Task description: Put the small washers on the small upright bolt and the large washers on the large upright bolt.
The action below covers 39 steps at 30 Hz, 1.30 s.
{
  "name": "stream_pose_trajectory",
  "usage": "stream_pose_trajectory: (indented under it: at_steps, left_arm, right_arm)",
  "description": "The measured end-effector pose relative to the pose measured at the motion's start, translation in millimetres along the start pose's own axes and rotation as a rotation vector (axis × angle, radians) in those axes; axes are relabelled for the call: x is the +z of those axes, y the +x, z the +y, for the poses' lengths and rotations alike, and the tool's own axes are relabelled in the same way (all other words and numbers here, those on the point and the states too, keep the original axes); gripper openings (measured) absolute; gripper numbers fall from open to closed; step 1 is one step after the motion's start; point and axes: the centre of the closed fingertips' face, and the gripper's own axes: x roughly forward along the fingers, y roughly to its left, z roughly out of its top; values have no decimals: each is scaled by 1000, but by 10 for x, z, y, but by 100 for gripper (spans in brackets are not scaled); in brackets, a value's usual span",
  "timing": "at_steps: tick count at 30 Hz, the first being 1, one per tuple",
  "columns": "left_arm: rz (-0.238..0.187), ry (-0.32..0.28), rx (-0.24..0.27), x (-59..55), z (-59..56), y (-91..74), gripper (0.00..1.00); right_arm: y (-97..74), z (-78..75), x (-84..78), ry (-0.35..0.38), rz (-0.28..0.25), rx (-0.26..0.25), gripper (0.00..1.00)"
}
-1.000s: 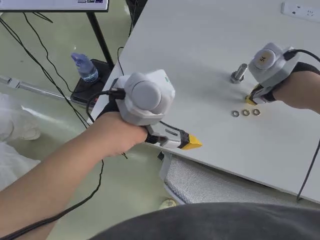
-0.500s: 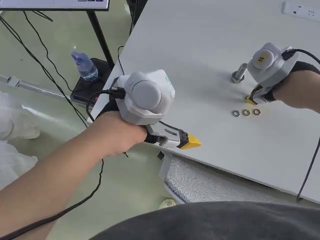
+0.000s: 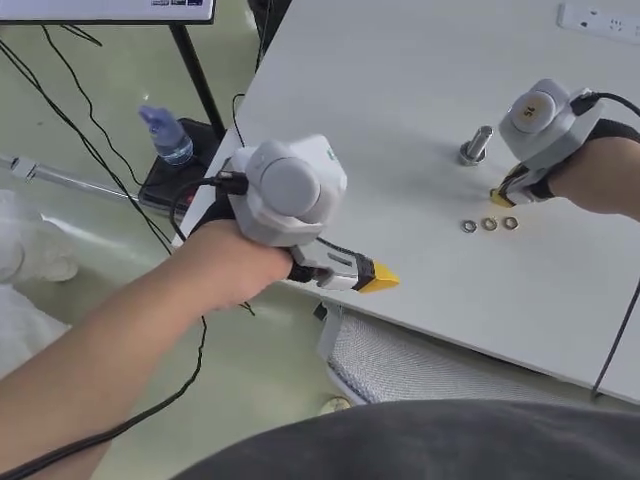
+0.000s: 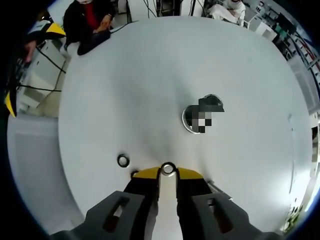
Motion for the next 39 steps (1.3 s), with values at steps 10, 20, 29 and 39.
stream_pose_trajectory:
  at_steps: [10, 20, 29, 39]
  left_arm:
    - [-2, 17, -15, 72, -47, 30, 91]
    - [-13, 16, -20, 112, -40, 40, 91]
    - [-14, 19, -18, 120, -18, 24, 92]
    - [-16, 8, -9, 129, 6, 35, 94]
  right_arm:
    - [-205, -4, -124, 29, -23, -7, 12]
    - [-376, -77, -452, 80, -14, -32, 12]
    - [-565, -136, -580, 101, -4, -63, 12]
    - [-666, -402, -425, 139, -48, -73, 13]
